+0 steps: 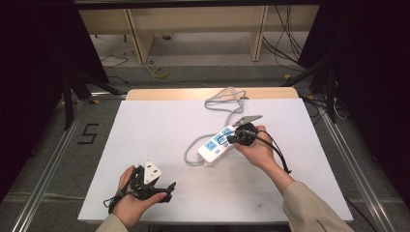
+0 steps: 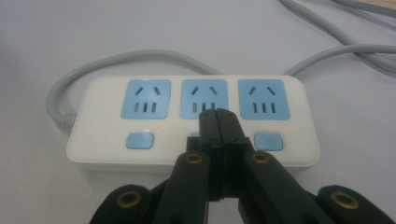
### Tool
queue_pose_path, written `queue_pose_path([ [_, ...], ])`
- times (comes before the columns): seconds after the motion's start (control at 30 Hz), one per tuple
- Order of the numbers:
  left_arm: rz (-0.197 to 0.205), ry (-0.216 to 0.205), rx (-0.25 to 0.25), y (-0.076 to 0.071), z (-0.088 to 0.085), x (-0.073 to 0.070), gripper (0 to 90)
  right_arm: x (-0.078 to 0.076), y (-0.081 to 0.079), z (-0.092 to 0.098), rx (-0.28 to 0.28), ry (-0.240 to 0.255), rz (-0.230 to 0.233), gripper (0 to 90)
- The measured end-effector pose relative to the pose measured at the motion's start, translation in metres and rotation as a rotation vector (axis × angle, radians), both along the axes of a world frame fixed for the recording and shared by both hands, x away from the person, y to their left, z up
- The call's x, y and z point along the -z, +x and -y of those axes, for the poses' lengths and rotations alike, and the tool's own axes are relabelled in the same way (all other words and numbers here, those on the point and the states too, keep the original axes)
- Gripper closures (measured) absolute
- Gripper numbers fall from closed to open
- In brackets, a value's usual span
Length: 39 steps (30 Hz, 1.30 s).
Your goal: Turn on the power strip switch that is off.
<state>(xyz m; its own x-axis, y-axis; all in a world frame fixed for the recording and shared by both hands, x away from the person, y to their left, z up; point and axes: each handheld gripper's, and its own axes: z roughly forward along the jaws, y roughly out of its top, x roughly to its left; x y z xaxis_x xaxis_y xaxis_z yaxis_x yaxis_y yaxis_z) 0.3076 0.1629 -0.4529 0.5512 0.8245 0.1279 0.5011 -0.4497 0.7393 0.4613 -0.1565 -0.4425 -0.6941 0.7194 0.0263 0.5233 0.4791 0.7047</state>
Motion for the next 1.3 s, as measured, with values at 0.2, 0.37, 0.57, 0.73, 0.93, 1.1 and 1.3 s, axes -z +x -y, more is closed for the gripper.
queue_pose_path([
  [0.2, -0.003, -0.002, 0.000, 0.000, 0.000, 0.000, 10.1, -0.002, 0.002, -0.004, -0.009, -0.009, -0.002, 90.0],
  [0.37, -0.004, 0.000, 0.001, 0.000, 0.000, 0.000, 10.1, -0.004, 0.004, -0.006, -0.012, -0.017, -0.015, 90.0],
  [0.57, -0.001, -0.001, 0.001, 0.000, 0.000, 0.000, 10.1, -0.005, 0.007, -0.007, -0.009, -0.018, -0.031, 90.0],
  [0.73, -0.002, -0.004, 0.002, 0.000, 0.001, 0.000, 10.1, -0.003, 0.010, -0.009, -0.018, -0.024, -0.046, 90.0],
  [0.93, 0.000, -0.002, 0.001, 0.000, 0.001, 0.000, 10.1, 0.000, 0.012, -0.011, -0.016, -0.038, -0.060, 90.0],
  [1.1, 0.001, -0.003, 0.000, -0.001, 0.001, 0.000, 10.1, 0.001, 0.013, -0.011, -0.012, -0.044, -0.069, 90.0],
  [1.3, -0.001, -0.003, 0.003, -0.001, 0.001, 0.000, 10.1, -0.001, 0.014, -0.014, -0.012, -0.054, -0.077, 90.0],
])
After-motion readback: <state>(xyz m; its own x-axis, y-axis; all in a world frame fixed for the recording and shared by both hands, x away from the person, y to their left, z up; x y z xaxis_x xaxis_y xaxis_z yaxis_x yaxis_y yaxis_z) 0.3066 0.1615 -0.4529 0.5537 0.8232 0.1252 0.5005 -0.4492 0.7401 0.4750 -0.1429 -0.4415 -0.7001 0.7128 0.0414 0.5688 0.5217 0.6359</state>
